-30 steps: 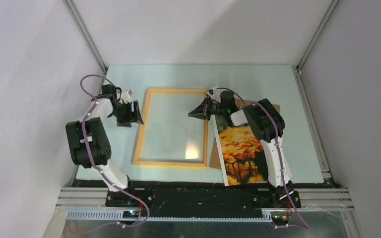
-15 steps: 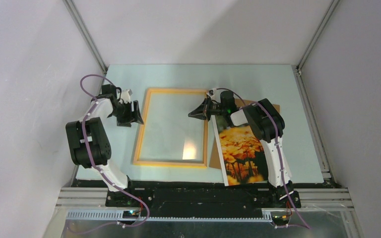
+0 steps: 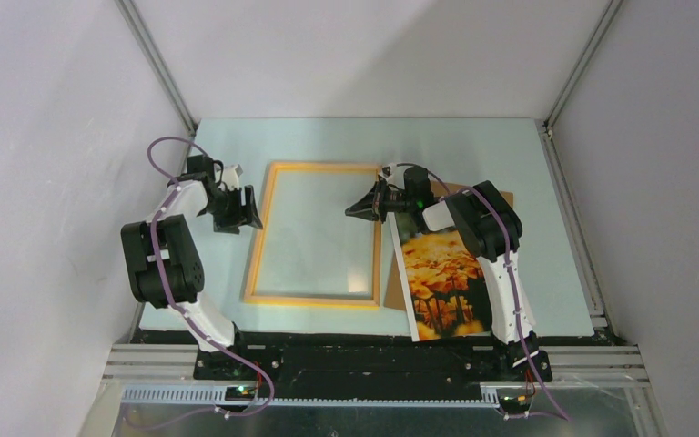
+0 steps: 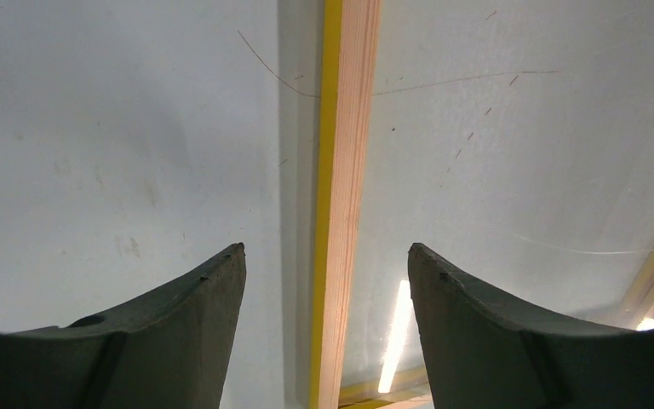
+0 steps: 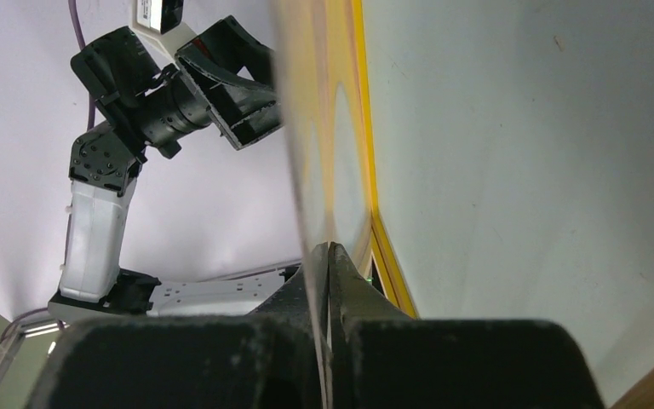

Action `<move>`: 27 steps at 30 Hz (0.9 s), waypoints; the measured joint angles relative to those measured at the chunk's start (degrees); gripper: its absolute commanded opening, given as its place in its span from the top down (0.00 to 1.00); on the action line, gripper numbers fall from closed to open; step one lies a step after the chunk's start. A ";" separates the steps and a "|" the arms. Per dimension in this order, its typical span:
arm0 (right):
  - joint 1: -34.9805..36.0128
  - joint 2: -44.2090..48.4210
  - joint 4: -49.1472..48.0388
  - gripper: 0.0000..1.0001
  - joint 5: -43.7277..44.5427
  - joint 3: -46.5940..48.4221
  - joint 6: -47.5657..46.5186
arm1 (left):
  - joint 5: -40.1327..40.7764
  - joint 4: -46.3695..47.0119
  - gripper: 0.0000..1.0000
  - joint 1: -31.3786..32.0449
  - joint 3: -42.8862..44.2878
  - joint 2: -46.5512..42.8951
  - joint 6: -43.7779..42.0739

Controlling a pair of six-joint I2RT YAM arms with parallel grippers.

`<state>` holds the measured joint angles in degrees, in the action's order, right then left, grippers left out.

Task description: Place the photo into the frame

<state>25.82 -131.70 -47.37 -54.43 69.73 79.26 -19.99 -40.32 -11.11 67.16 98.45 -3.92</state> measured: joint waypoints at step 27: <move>-0.02 0.00 1.40 1.00 0.02 0.02 -3.06 | 0.37 0.22 0.25 0.33 -0.83 0.17 -0.02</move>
<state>25.80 -131.70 -45.98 -54.41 69.76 76.20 -19.62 -40.10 -10.79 66.32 98.63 -3.95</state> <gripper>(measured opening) 0.009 0.748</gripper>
